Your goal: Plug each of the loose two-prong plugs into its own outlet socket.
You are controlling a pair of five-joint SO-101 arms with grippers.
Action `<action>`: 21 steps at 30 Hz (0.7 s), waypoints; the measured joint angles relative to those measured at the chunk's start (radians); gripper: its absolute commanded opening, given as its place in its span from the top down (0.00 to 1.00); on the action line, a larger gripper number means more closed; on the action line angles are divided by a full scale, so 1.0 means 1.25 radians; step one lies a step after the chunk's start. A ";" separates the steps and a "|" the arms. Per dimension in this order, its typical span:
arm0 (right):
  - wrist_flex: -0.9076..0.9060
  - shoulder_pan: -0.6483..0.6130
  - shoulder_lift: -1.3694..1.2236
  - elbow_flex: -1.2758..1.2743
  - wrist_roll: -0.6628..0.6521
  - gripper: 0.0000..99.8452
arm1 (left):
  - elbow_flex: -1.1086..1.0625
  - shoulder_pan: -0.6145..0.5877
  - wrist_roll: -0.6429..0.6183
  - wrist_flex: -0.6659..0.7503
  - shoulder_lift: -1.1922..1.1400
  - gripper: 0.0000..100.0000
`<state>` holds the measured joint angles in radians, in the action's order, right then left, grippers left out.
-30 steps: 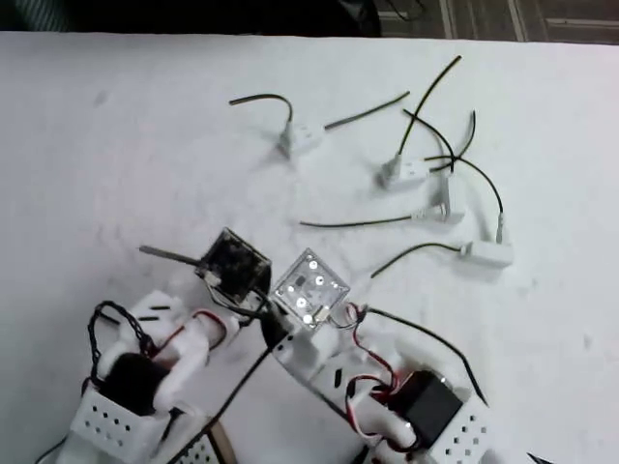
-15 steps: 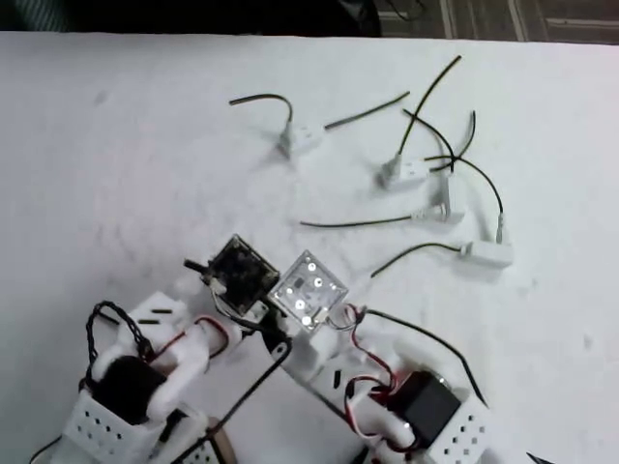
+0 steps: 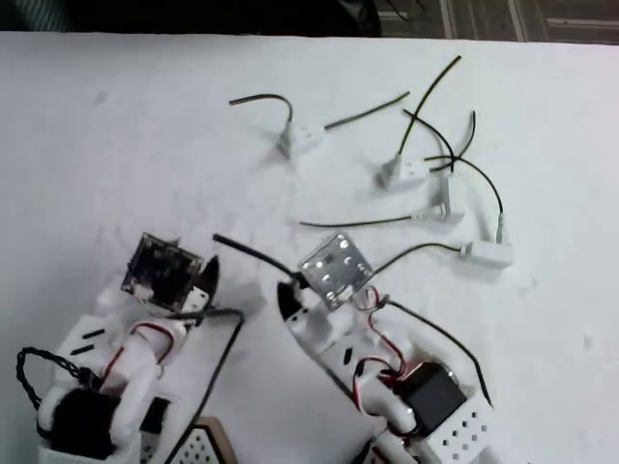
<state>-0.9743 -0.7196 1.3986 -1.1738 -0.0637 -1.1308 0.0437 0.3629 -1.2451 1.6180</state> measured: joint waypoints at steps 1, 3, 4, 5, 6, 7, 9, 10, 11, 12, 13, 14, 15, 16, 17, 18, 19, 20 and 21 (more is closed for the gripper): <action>0.000 0.016 0.000 0.000 0.000 0.98 | -0.022 -0.014 0.017 0.000 0.000 0.80; 0.000 0.043 0.000 0.000 0.000 0.98 | -0.070 -0.017 0.039 0.014 -0.007 0.81; 0.000 0.058 0.000 0.000 0.000 0.98 | -0.095 -0.020 0.048 0.027 -0.012 0.81; 0.000 0.072 0.000 0.000 0.000 0.98 | -0.115 -0.023 0.056 0.044 -0.021 0.80; 0.000 0.086 0.000 0.000 0.000 0.98 | -0.136 -0.025 0.061 0.066 -0.029 0.80; 0.000 0.101 0.000 0.000 0.000 0.98 | -0.152 -0.026 0.064 0.088 -0.039 0.80; 0.000 0.135 0.000 -0.001 0.000 0.98 | -0.172 -0.026 0.066 0.129 -0.072 0.80; 0.000 0.150 0.000 -0.006 0.000 0.98 | -0.174 -0.026 0.066 0.147 -0.092 0.80; 0.000 0.162 0.001 -0.016 0.000 0.98 | -0.174 -0.026 0.066 0.166 -0.109 0.80; 0.000 0.172 0.001 -0.026 0.000 0.98 | -0.174 -0.025 0.066 0.183 -0.126 0.80; 0.000 0.180 0.001 -0.034 0.000 0.98 | -0.174 -0.025 0.066 0.204 -0.152 0.80; 0.000 0.185 0.001 -0.044 0.000 0.98 | -0.174 -0.025 0.066 0.225 -0.188 0.80; 0.000 0.187 0.005 -0.056 0.000 0.98 | -0.174 -0.025 0.066 0.241 -0.228 0.80; 0.000 0.187 0.005 -0.065 0.000 0.98 | -0.171 -0.026 0.066 0.253 -0.264 0.80; 0.000 0.187 0.005 -0.070 0.000 0.98 | -0.158 -0.025 0.066 0.260 -0.303 0.80; 0.000 0.189 0.005 -0.074 0.000 0.98 | -0.142 -0.025 0.066 0.265 -0.341 0.80; 0.000 0.191 0.005 -0.075 0.000 0.98 | -0.122 -0.025 0.066 0.266 -0.384 0.80; 0.000 0.193 0.005 -0.075 0.000 0.98 | -0.098 -0.025 0.066 0.270 -0.430 0.80; 0.000 0.194 0.005 -0.075 0.000 0.98 | -0.074 -0.025 0.066 0.271 -0.473 0.80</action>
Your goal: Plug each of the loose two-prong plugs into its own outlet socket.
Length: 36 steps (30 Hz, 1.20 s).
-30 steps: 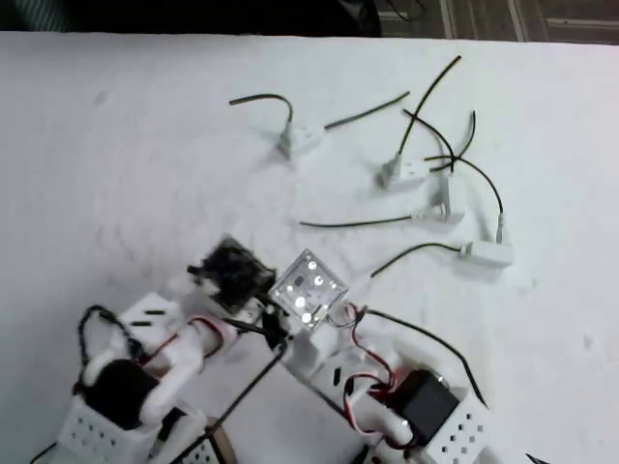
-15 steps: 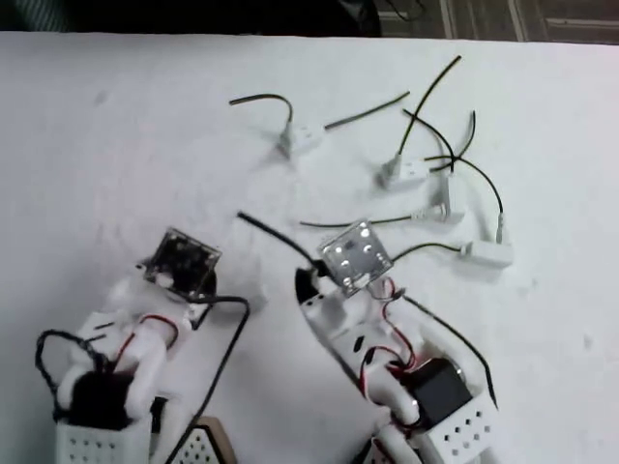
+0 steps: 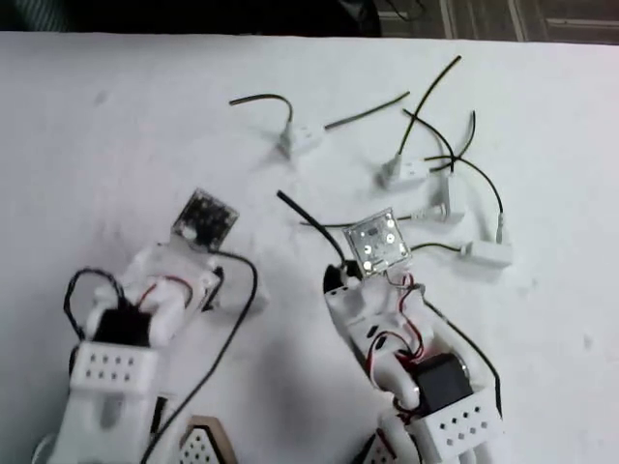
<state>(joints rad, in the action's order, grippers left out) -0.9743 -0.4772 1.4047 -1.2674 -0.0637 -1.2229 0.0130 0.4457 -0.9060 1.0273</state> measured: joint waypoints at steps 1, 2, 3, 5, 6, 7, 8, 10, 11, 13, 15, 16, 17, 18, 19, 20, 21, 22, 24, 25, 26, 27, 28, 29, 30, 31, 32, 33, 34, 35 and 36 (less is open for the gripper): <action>0.000 0.000 0.000 0.000 0.000 0.98 | 0.025 0.000 0.000 0.000 -0.043 0.80; 0.000 0.000 0.000 0.000 0.000 0.98 | 0.049 0.000 0.000 0.001 -0.085 0.80; 0.000 0.000 0.000 0.000 0.000 0.98 | 0.070 -0.001 0.000 0.002 -0.126 0.80; 0.000 0.000 0.000 0.000 0.000 0.98 | 0.106 -0.001 0.000 0.002 -0.203 0.81; 0.000 0.000 0.000 0.000 0.000 0.98 | 0.119 0.000 0.002 0.002 -0.238 0.81; 0.000 0.000 0.000 0.000 0.000 0.98 | 0.129 0.000 0.012 0.002 -0.269 0.82; 0.000 0.000 0.000 0.000 0.000 0.98 | 0.136 0.000 0.025 0.002 -0.300 0.84; -0.002 0.004 0.000 0.000 0.000 0.98 | 0.139 0.002 0.044 0.002 -0.344 0.87; -0.002 0.011 0.000 0.000 0.000 0.98 | 0.140 0.011 0.052 0.002 -0.357 0.87; -0.002 0.031 0.000 0.000 0.000 0.98 | 0.140 0.037 0.056 0.001 -0.369 0.88; -0.002 0.055 0.000 0.000 -0.002 0.98 | 0.129 0.070 0.058 -0.014 -0.371 0.88; -0.002 0.066 0.000 0.000 -0.011 0.98 | 0.128 0.090 0.059 -0.020 -0.372 0.88; -0.002 0.080 0.000 0.000 -0.020 0.98 | 0.125 0.110 0.059 -0.031 -0.372 0.88; -0.002 0.095 0.000 0.000 -0.027 0.98 | 0.125 0.133 0.059 -0.041 -0.372 0.88; -0.002 0.108 0.000 0.000 -0.033 0.98 | 0.125 0.150 0.055 -0.053 -0.372 0.88; -0.002 0.123 0.000 0.000 -0.041 0.98 | 0.125 0.162 0.045 -0.063 -0.369 0.88; -0.002 0.136 0.000 0.000 -0.048 0.98 | 0.125 0.172 0.038 -0.075 -0.365 0.88; -0.002 0.150 0.000 0.000 -0.055 0.98 | 0.122 0.185 0.032 -0.086 -0.355 0.88; -0.002 0.174 0.000 0.000 -0.065 0.98 | 0.119 0.214 0.025 -0.115 -0.330 0.88; -0.002 0.183 0.000 0.000 -0.068 0.98 | 0.119 0.228 0.022 -0.131 -0.315 0.88; -0.002 0.191 0.000 0.000 -0.070 0.98 | 0.119 0.243 0.020 -0.149 -0.300 0.87; -0.002 0.198 0.000 0.000 -0.071 0.98 | 0.119 0.250 0.020 -0.162 -0.285 0.87; -0.002 0.201 0.000 0.000 -0.072 0.98 | 0.119 0.250 0.020 -0.173 -0.268 0.86; -0.002 0.204 0.000 0.000 -0.072 0.98 | 0.119 0.245 0.020 -0.178 -0.252 0.84; -0.002 0.205 0.000 0.000 -0.072 0.98 | 0.118 0.245 0.020 -0.185 -0.234 0.81; -0.002 0.204 0.000 0.000 -0.072 0.98 | 0.118 0.234 0.020 -0.191 -0.216 0.76; -0.002 0.204 0.000 0.000 -0.072 0.98 | 0.119 0.214 0.020 -0.200 -0.200 0.73; -0.002 0.204 0.000 0.000 -0.072 0.98 | 0.125 0.195 0.020 -0.211 -0.184 0.72; -0.002 0.204 0.000 0.000 -0.072 0.98 | 0.134 0.182 0.028 -0.226 -0.171 0.72; -0.002 0.204 0.000 0.000 -0.072 0.98 | 0.144 0.169 0.054 -0.243 -0.161 0.72; -0.002 0.204 0.000 0.000 -0.072 0.98 | 0.152 0.161 0.086 -0.265 -0.158 0.72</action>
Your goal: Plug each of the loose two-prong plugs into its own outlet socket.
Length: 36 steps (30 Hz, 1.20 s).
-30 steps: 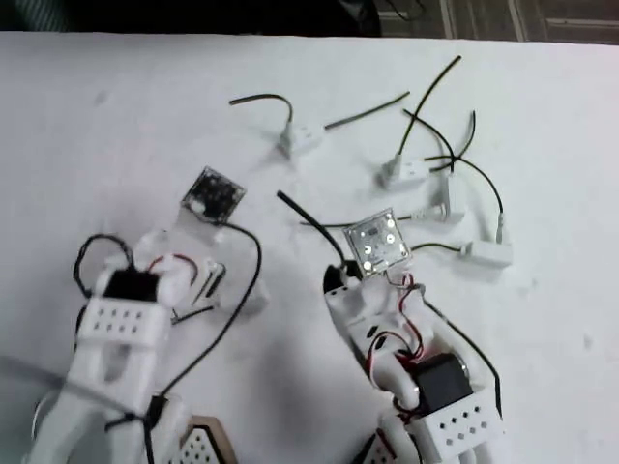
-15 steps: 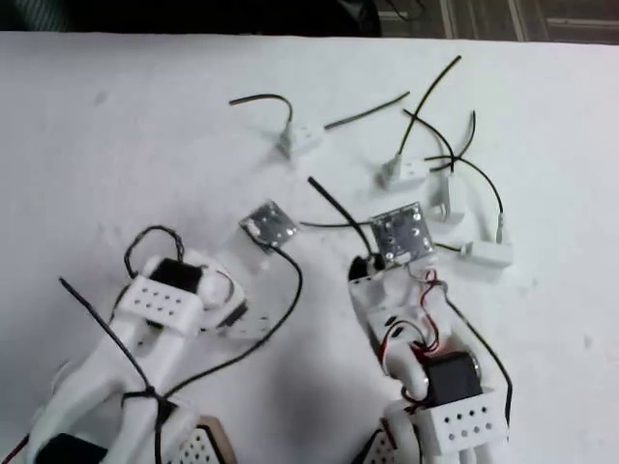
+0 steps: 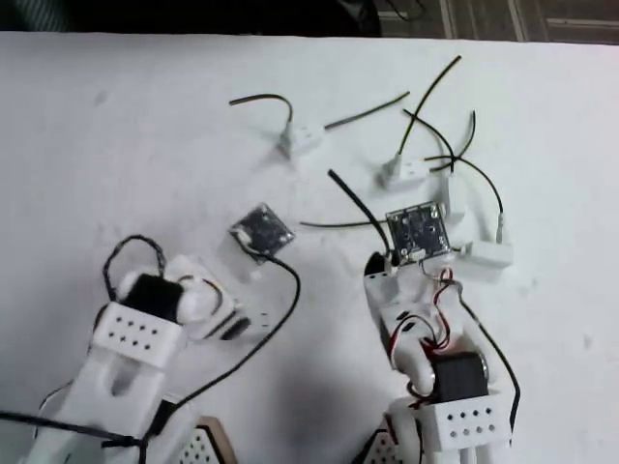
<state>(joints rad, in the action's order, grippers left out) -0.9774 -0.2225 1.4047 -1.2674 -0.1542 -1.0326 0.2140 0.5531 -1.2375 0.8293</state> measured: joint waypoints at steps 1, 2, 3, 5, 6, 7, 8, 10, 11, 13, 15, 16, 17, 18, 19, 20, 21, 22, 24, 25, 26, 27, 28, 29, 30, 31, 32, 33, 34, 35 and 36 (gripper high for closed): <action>0.000 0.000 0.000 0.000 0.000 0.98 | 0.006 0.000 0.036 -0.023 0.001 0.72; 0.000 0.000 0.000 0.000 0.000 0.98 | 0.007 0.002 0.074 -0.042 0.001 0.72; 0.000 0.000 0.000 0.000 0.000 0.98 | 0.007 0.002 0.110 -0.054 -0.001 0.72; 0.000 0.000 0.000 0.000 0.000 0.98 | 0.009 0.002 0.163 -0.061 -0.025 0.72; 0.000 0.000 0.000 0.000 0.000 0.98 | 0.011 0.002 0.184 -0.061 -0.044 0.72; 0.000 0.000 0.000 0.000 0.000 0.98 | 0.012 0.002 0.201 -0.055 -0.066 0.72; 0.000 -0.001 0.000 0.000 0.000 0.98 | 0.012 0.002 0.217 -0.043 -0.093 0.72; 0.000 -0.001 0.000 0.000 0.000 0.98 | 0.012 0.002 0.241 -0.002 -0.157 0.72; 0.000 -0.001 0.000 0.000 0.000 0.98 | 0.014 0.002 0.245 0.021 -0.191 0.72; 0.000 -0.001 0.000 0.000 0.000 0.98 | 0.033 0.002 0.249 0.061 -0.260 0.72; 0.000 -0.001 0.000 0.000 0.000 0.98 | 0.063 0.002 0.249 0.082 -0.327 0.72; 0.000 -0.001 0.000 0.000 0.000 0.98 | 0.081 0.002 0.248 0.086 -0.356 0.72; 0.000 -0.001 0.000 0.000 0.000 0.98 | 0.097 0.005 0.238 0.088 -0.383 0.72; 0.000 -0.001 0.000 0.000 0.000 0.98 | 0.112 0.012 0.222 0.091 -0.409 0.72; 0.000 -0.001 0.000 0.000 0.000 0.98 | 0.122 0.022 0.207 0.095 -0.432 0.72; 0.000 -0.001 0.000 0.000 0.000 0.98 | 0.128 0.038 0.193 0.096 -0.452 0.73; 0.000 -0.001 0.000 0.000 0.000 0.98 | 0.133 0.055 0.176 0.099 -0.466 0.75; 0.000 -0.001 0.000 0.000 0.000 0.98 | 0.135 0.074 0.160 0.104 -0.480 0.78; 0.000 -0.001 0.000 0.000 0.000 0.98 | 0.135 0.103 0.118 0.115 -0.491 0.84; 0.000 -0.001 0.000 0.000 0.000 0.98 | 0.135 0.113 0.102 0.118 -0.492 0.86; -0.005 -0.001 0.000 0.000 0.000 0.98 | 0.135 0.123 0.092 0.119 -0.492 0.87; -0.011 -0.001 0.000 0.000 0.000 0.98 | 0.137 0.133 0.083 0.119 -0.496 0.87; -0.014 -0.001 0.000 0.000 0.000 0.98 | 0.145 0.139 0.074 0.119 -0.500 0.87; -0.014 -0.001 0.000 0.000 0.000 0.98 | 0.155 0.141 0.058 0.119 -0.501 0.87; -0.015 -0.001 0.001 0.000 0.000 0.98 | 0.167 0.142 0.029 0.119 -0.501 0.87; -0.015 -0.001 0.001 0.000 0.000 0.98 | 0.182 0.142 -0.005 0.119 -0.501 0.87; -0.015 -0.001 0.002 0.000 0.000 0.98 | 0.201 0.142 -0.044 0.119 -0.501 0.87; -0.015 -0.001 0.002 0.000 0.000 0.98 | 0.218 0.142 -0.081 0.120 -0.501 0.87; -0.015 -0.001 0.002 0.000 0.000 0.98 | 0.237 0.142 -0.118 0.120 -0.501 0.87; -0.015 -0.001 0.002 0.000 0.000 0.98 | 0.252 0.142 -0.150 0.120 -0.501 0.87; -0.015 -0.001 0.002 0.000 0.000 0.98 | 0.263 0.142 -0.177 0.120 -0.501 0.85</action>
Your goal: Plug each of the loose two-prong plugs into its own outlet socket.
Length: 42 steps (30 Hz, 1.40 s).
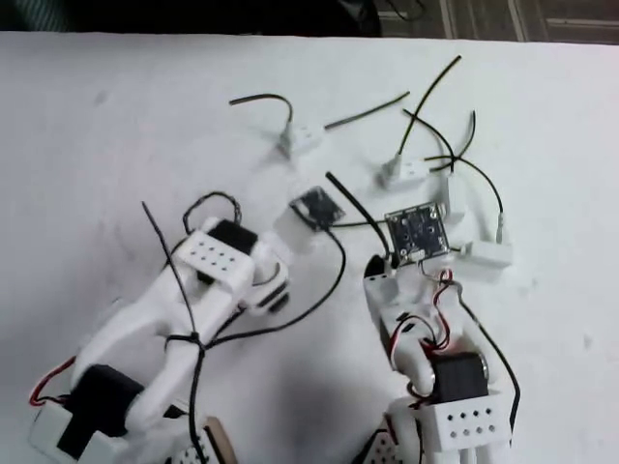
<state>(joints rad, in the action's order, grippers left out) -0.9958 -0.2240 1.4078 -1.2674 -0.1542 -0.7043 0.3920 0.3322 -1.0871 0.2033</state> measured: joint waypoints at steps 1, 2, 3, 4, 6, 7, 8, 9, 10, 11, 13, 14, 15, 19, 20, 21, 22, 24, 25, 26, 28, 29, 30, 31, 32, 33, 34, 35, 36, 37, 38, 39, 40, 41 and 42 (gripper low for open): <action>0.000 0.000 0.000 0.000 0.000 0.98 | 0.009 0.000 -0.021 0.000 0.000 0.82; 0.000 0.000 0.000 0.000 0.000 0.98 | 0.014 0.000 -0.037 0.000 0.000 0.77; 0.000 0.000 0.000 0.000 0.000 0.98 | 0.018 0.000 -0.050 -0.004 0.000 0.73; 0.000 0.000 0.000 0.000 0.000 0.98 | 0.023 0.000 -0.061 -0.016 0.000 0.70; 0.000 0.000 0.000 0.000 0.000 0.98 | 0.042 -0.001 -0.092 -0.042 0.000 0.71; 0.000 0.000 0.000 0.000 0.000 0.98 | 0.054 -0.009 -0.103 -0.056 0.000 0.72; 0.000 0.000 0.000 0.000 0.000 0.98 | 0.069 -0.021 -0.103 -0.069 0.000 0.72; 0.000 0.000 0.000 0.000 0.000 0.98 | 0.082 -0.036 -0.102 -0.081 0.000 0.72; 0.000 0.000 0.000 0.000 0.000 0.98 | 0.095 -0.050 -0.093 -0.092 0.000 0.72; 0.000 0.000 0.000 0.000 0.000 0.98 | 0.107 -0.068 -0.086 -0.103 0.000 0.72; 0.000 0.000 0.000 0.001 0.000 0.98 | 0.135 -0.103 -0.074 -0.135 0.000 0.72; 0.000 0.000 0.000 0.002 0.000 0.98 | 0.153 -0.118 -0.068 -0.150 0.000 0.72; 0.000 0.000 0.000 0.006 0.000 0.98 | 0.169 -0.136 -0.061 -0.171 0.000 0.72; 0.000 -0.065 0.000 0.026 0.000 0.98 | 0.198 -0.205 -0.038 -0.233 0.000 0.77; 0.000 -0.091 0.000 0.027 0.000 0.98 | 0.198 -0.222 -0.036 -0.233 0.000 0.79; 0.000 -0.120 0.000 0.027 0.005 0.98 | 0.198 -0.241 -0.034 -0.233 0.000 0.81; 0.000 -0.149 0.000 0.027 0.018 0.98 | 0.191 -0.260 -0.029 -0.221 0.000 0.82; 0.012 -0.200 0.000 0.027 0.037 0.98 | 0.160 -0.300 -0.016 -0.188 0.016 0.81; 0.021 -0.223 0.000 0.027 0.042 0.98 | 0.137 -0.317 -0.010 -0.169 0.033 0.81; 0.032 -0.244 0.000 0.027 0.044 0.98 | 0.112 -0.330 -0.005 -0.152 0.056 0.81; 0.055 -0.277 0.000 0.027 0.045 0.98 | 0.054 -0.349 0.001 -0.115 0.118 0.81; 0.068 -0.290 0.000 0.027 0.047 0.98 | 0.022 -0.360 0.007 -0.098 0.151 0.81; 0.081 -0.301 0.000 0.027 0.047 0.98 | -0.015 -0.371 0.015 -0.081 0.188 0.81; 0.096 -0.311 0.000 0.022 0.048 0.98 | -0.054 -0.384 0.023 -0.058 0.225 0.80; 0.112 -0.322 0.000 0.016 0.049 0.98 | -0.095 -0.398 0.032 -0.036 0.260 0.79; 0.128 -0.331 -0.009 0.010 0.049 0.98 | -0.135 -0.412 0.041 -0.014 0.296 0.78; 0.147 -0.340 -0.025 0.005 0.049 0.98 | -0.176 -0.426 0.045 0.010 0.330 0.77; 0.168 -0.345 -0.045 0.000 0.049 0.98 | -0.215 -0.441 0.049 0.032 0.362 0.76; 0.194 -0.345 -0.075 0.000 0.049 0.98 | -0.252 -0.450 0.050 0.054 0.392 0.75; 0.221 -0.342 -0.107 0.000 0.049 0.98 | -0.288 -0.459 0.050 0.074 0.417 0.75; 0.252 -0.340 -0.145 0.000 0.049 0.98 | -0.320 -0.466 0.050 0.092 0.439 0.75; 0.286 -0.342 -0.183 0.000 0.049 0.98 | -0.346 -0.471 0.050 0.109 0.459 0.75; 0.319 -0.346 -0.222 0.000 0.049 0.98 | -0.369 -0.474 0.050 0.124 0.476 0.75; 0.352 -0.351 -0.258 0.000 0.049 0.98 | -0.390 -0.476 0.050 0.134 0.490 0.75; 0.381 -0.352 -0.293 0.000 0.045 0.98 | -0.404 -0.479 0.050 0.139 0.501 0.75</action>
<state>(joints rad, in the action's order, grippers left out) -0.5201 -0.6644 1.0411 -1.2674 -0.0974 -1.2091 -0.2064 0.3951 -0.9137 0.8293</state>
